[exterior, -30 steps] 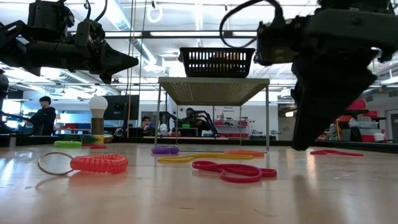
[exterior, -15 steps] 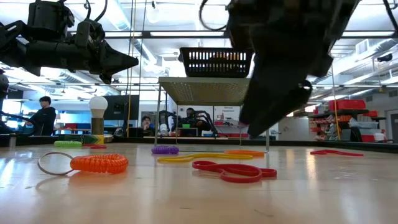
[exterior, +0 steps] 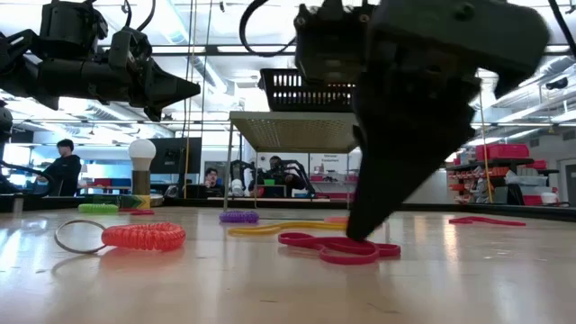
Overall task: Pick & Place Office Desk Supplies
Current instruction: Put the red rubber band into the top black bin on the shelf
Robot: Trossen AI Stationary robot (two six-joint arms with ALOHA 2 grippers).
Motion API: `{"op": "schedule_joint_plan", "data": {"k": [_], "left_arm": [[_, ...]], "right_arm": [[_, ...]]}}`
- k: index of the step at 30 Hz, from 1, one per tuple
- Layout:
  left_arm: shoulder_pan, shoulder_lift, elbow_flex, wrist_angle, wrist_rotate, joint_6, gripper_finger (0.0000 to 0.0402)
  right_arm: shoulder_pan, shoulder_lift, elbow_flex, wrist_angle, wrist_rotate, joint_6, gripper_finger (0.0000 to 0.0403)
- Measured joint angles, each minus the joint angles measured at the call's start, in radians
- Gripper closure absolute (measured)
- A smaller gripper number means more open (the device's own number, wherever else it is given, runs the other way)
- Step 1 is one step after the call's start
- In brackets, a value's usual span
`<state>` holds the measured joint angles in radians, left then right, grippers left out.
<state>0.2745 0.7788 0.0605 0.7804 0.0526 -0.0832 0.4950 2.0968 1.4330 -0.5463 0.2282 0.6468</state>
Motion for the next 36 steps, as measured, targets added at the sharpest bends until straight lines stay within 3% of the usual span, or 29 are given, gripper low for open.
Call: {"op": "schedule_joint_plan", "data": {"k": [9,19,25,28,36], "left_arm": [[0.0,0.0,0.0,0.0,0.0,0.0,0.0381],[0.0,0.0,0.0,0.0,0.0,0.0,0.0381],[0.0,0.0,0.0,0.001,0.0,0.0,0.0381],[0.0,0.0,0.0,0.001,0.0,0.0,0.0381],[0.0,0.0,0.0,0.0,0.0,0.0,0.0381]], "right_arm": [[-0.01,0.01,0.0,-0.027,-0.065,-0.008,0.0332],[-0.013,0.02,0.003,-0.011,-0.087,0.019,0.0342],[-0.013,0.017,0.003,-0.012,-0.074,0.016,0.0377],[-0.013,0.004,0.001,-0.003,-0.084,0.011,0.0397],[-0.015,-0.08,0.001,0.02,-0.073,0.01,0.0399]]}}
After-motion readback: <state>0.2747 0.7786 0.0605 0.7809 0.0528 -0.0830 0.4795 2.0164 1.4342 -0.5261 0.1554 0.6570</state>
